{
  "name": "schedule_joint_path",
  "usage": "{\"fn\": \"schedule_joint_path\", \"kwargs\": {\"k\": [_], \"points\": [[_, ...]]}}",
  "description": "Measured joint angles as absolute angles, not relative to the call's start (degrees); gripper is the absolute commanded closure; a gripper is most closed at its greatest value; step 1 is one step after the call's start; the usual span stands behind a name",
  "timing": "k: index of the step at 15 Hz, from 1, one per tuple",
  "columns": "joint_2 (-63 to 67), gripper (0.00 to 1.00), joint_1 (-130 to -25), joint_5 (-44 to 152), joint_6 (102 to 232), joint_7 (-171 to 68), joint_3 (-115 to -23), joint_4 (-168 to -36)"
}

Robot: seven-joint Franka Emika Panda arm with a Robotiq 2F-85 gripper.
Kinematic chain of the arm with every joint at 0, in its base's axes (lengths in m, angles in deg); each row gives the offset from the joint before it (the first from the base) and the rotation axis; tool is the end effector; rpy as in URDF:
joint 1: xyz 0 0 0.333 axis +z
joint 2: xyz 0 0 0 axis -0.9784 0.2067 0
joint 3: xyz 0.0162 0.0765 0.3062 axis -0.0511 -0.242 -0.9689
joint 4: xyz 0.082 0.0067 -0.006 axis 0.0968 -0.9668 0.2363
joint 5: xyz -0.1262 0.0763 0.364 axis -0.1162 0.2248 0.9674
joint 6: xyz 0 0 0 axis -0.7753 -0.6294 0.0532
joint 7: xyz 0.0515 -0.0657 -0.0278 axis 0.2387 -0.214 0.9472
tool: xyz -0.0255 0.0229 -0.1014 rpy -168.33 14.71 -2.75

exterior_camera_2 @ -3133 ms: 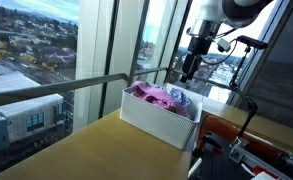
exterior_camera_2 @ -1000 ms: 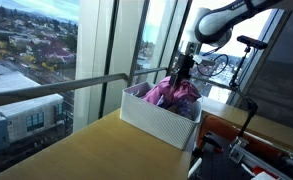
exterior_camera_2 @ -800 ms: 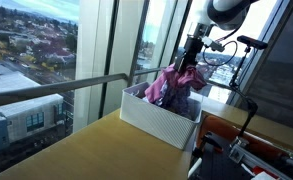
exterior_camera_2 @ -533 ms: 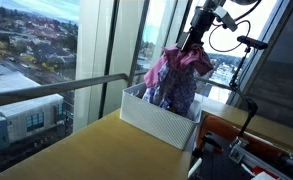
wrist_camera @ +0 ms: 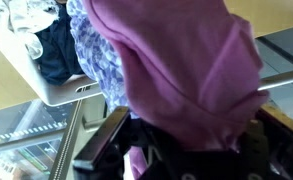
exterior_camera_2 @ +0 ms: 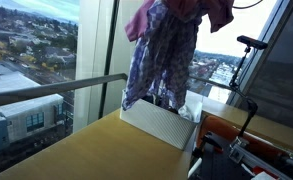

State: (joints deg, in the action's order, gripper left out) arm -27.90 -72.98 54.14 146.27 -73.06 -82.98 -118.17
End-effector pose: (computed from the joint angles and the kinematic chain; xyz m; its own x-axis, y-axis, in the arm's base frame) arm 0.4945 0.1414 0.6333 0.9316 -0.1719 0.3203 -0.1624 -0.9851 -0.0564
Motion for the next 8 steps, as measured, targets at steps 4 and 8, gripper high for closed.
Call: {"fn": "schedule_joint_path", "kwargs": {"k": [4,8], "points": [[-26.3,1.0,-70.55,50.55,140.07,-79.48,-89.95,-108.33],[-18.73,1.0,-67.37,46.33,136.85,-85.23,-95.12,-100.34]]}}
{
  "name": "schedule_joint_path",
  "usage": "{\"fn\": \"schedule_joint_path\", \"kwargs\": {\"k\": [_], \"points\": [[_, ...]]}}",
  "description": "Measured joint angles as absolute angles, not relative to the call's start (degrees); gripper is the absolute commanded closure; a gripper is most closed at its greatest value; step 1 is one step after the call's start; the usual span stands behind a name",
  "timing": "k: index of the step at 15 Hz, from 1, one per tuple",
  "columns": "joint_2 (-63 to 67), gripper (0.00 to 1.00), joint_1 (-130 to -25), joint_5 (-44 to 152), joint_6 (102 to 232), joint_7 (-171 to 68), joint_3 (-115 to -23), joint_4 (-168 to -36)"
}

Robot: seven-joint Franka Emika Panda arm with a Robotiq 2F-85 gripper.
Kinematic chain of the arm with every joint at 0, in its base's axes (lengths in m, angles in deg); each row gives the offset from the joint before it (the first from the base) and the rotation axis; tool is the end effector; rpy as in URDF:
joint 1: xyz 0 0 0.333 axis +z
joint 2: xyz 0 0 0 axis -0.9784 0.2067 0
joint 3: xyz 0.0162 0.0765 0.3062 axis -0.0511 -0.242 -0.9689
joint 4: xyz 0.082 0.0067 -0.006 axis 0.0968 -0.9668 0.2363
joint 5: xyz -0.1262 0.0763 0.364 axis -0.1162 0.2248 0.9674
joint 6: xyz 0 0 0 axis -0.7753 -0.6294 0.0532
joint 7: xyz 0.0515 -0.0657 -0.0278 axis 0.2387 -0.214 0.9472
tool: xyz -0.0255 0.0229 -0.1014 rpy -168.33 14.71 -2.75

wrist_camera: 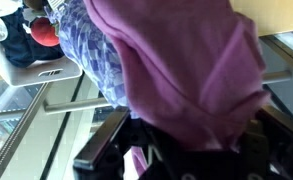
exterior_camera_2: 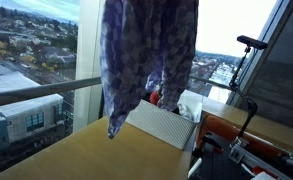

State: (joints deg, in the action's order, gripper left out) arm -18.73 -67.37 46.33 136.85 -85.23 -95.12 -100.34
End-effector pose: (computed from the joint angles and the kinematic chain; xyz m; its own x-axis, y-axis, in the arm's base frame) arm 0.4680 0.2968 0.6852 0.9298 -0.0664 0.3621 -0.0656 -0.9977 -0.0147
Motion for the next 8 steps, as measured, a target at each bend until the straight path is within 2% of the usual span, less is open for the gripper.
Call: {"fn": "schedule_joint_path", "kwargs": {"k": [8], "points": [[-2.71,1.0,-55.66,34.54,126.54,-90.88,-95.78,-79.74]]}}
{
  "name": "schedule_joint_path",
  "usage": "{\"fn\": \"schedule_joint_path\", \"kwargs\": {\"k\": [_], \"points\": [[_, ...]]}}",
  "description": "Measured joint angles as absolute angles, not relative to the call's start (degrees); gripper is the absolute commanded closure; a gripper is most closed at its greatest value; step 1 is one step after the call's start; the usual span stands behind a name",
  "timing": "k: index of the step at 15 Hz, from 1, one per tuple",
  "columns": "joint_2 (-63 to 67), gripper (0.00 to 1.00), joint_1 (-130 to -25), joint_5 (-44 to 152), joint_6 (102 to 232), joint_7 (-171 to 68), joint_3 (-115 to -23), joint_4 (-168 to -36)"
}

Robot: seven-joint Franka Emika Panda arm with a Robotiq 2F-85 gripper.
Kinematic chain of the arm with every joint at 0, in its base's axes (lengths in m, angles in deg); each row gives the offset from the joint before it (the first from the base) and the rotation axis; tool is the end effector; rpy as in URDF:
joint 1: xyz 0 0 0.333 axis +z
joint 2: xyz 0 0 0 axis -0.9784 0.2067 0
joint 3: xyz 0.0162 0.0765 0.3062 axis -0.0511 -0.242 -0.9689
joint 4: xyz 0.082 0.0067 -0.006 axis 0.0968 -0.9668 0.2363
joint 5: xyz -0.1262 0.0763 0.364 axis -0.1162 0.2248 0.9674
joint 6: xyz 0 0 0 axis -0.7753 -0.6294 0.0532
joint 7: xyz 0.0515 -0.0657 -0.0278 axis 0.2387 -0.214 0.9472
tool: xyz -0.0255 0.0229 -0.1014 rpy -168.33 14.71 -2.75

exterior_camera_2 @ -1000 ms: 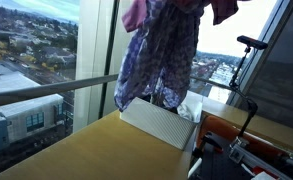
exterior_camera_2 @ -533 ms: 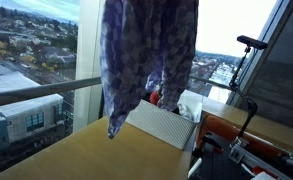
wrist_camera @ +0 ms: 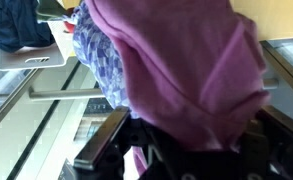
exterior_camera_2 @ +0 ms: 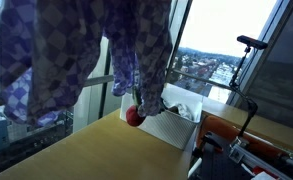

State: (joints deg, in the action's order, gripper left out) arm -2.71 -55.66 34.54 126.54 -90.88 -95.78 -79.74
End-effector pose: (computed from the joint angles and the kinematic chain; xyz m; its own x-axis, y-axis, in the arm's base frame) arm 0.4822 0.3863 0.6897 0.9299 0.0062 0.3678 -0.0195 -0.9976 0.0661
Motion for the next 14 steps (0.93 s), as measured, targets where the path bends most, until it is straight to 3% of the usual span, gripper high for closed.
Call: {"fn": "schedule_joint_path", "kwargs": {"k": [7,14], "points": [[7.75,1.0,-49.54,31.21,119.32,-91.15,-93.27,-65.27],[15.6,1.0,-57.77,37.29,122.8,-90.64,-92.04,-68.18]]}}
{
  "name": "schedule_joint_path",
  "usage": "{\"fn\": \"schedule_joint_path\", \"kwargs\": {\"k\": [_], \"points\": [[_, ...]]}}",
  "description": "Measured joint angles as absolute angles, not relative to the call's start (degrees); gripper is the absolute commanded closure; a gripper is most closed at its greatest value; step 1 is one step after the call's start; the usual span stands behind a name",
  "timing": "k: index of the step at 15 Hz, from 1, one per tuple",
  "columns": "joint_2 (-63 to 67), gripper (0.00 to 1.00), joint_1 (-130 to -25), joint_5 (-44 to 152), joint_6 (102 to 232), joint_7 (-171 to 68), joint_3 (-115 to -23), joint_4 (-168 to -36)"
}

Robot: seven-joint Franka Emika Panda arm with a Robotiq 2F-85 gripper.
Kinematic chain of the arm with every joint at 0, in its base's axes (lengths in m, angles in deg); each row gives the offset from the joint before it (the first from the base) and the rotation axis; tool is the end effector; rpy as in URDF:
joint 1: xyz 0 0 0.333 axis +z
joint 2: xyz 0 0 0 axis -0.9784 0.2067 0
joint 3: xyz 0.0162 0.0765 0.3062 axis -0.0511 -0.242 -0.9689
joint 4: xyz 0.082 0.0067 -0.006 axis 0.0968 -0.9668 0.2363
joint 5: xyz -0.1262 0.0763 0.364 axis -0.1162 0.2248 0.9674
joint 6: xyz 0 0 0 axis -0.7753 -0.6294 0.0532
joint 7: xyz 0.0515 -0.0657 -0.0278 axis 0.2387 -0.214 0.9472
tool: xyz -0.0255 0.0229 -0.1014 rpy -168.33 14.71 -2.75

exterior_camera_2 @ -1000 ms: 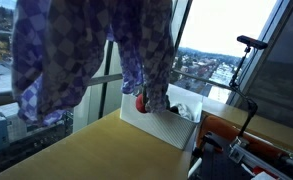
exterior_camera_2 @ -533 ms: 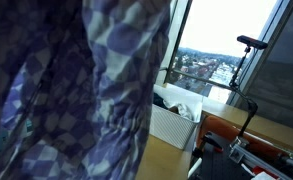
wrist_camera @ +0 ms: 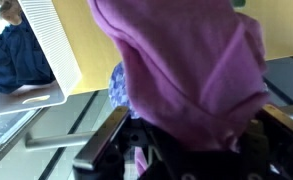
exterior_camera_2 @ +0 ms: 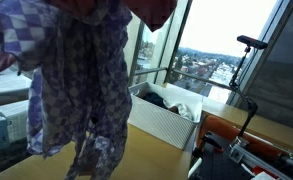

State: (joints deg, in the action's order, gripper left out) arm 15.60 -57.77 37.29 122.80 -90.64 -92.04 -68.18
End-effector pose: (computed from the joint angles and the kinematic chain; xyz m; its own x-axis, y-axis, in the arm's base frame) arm 0.6006 0.3591 0.5680 0.9807 -0.1154 0.1580 -0.1312 -0.9870 0.0933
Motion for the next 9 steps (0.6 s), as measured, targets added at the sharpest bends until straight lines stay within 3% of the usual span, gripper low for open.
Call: {"fn": "schedule_joint_path", "kwargs": {"k": [9], "points": [[2.79,1.0,-76.8,45.19,132.84,-83.65,-91.51,-87.08]]}}
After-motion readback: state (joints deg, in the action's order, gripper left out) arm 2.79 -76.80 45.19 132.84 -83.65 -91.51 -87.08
